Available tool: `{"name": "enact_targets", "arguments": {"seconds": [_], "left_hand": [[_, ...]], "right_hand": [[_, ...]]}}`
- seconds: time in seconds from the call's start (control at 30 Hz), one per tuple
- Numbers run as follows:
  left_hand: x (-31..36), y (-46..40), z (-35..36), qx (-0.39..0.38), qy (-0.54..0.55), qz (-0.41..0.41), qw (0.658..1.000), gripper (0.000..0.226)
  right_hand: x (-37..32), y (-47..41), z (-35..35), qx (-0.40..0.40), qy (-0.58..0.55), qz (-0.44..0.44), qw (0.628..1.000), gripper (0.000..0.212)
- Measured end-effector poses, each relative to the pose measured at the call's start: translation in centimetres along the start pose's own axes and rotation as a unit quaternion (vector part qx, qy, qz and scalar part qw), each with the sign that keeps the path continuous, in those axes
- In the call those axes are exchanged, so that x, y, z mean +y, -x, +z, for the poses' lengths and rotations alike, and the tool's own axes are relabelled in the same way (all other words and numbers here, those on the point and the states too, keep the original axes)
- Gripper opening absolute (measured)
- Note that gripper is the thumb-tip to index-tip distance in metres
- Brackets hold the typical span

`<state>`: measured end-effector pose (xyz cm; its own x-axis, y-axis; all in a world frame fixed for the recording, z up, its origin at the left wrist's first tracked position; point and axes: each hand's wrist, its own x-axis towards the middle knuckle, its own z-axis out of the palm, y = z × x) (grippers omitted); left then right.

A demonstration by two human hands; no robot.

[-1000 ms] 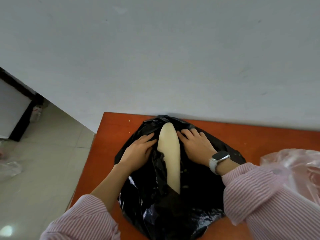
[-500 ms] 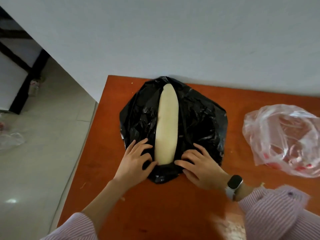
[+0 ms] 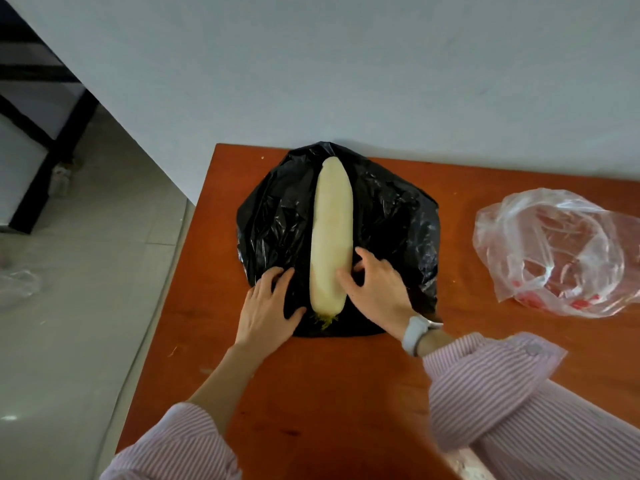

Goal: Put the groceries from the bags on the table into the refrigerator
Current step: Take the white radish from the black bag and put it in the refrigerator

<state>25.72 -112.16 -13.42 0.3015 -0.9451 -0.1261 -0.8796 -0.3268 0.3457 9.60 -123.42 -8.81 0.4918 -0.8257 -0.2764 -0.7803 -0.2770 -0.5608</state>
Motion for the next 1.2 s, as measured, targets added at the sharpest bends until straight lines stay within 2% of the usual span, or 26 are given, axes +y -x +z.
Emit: {"name": "enact_targets", "arguments": {"seconds": [0.1, 0.2, 0.37, 0.53, 0.73, 0.8, 0.9, 0.97, 1.03, 1.2], "left_hand": [[-0.3, 0.6, 0.9, 0.015, -0.049, -0.002, 0.999, 0.084], [-0.8, 0.9, 1.7, -0.011, -0.066, -0.019, 0.998, 0.084], [-1.0, 0.5, 1.6, -0.083, -0.088, -0.018, 0.992, 0.072], [-0.7, 0.1, 0.9, -0.119, -0.102, -0.032, 0.987, 0.072], [1.3, -1.3, -1.7, -0.189, -0.122, -0.076, 0.971, 0.075], [2.8, -1.5, -3.5, -0.169, -0.078, -0.102, 0.977, 0.068], [5.8, -0.1, -5.8, 0.004, 0.034, -0.095, 0.995, 0.048], [8.7, 1.9, -6.7, 0.088, 0.114, -0.069, 0.987, 0.038], [12.2, 4.4, -6.3, 0.093, 0.162, -0.019, 0.982, 0.035], [22.8, 11.7, -1.2, 0.010, 0.169, 0.120, 0.978, 0.036]], "right_hand": [[-2.7, -1.4, 1.8, -0.040, -0.033, 0.095, 0.994, 0.096], [-4.2, -1.9, 3.4, -0.015, -0.050, 0.141, 0.989, 0.110], [-4.6, -1.7, 2.9, -0.003, -0.144, 0.178, 0.973, 0.099], [-4.0, 0.0, -1.1, 0.003, -0.281, 0.124, 0.952, 0.078], [-1.8, 5.1, -4.0, -0.004, -0.319, 0.072, 0.945, 0.080], [-0.7, 7.4, -5.0, 0.005, -0.316, 0.059, 0.947, 0.078], [1.4, 11.3, -6.1, 0.027, -0.329, 0.060, 0.942, 0.075], [3.1, 14.4, -6.5, 0.050, -0.349, 0.071, 0.933, 0.074], [5.1, 17.8, -6.8, 0.075, -0.365, 0.086, 0.924, 0.074], [12.1, 29.0, -7.2, 0.139, -0.375, 0.145, 0.905, 0.078]]}}
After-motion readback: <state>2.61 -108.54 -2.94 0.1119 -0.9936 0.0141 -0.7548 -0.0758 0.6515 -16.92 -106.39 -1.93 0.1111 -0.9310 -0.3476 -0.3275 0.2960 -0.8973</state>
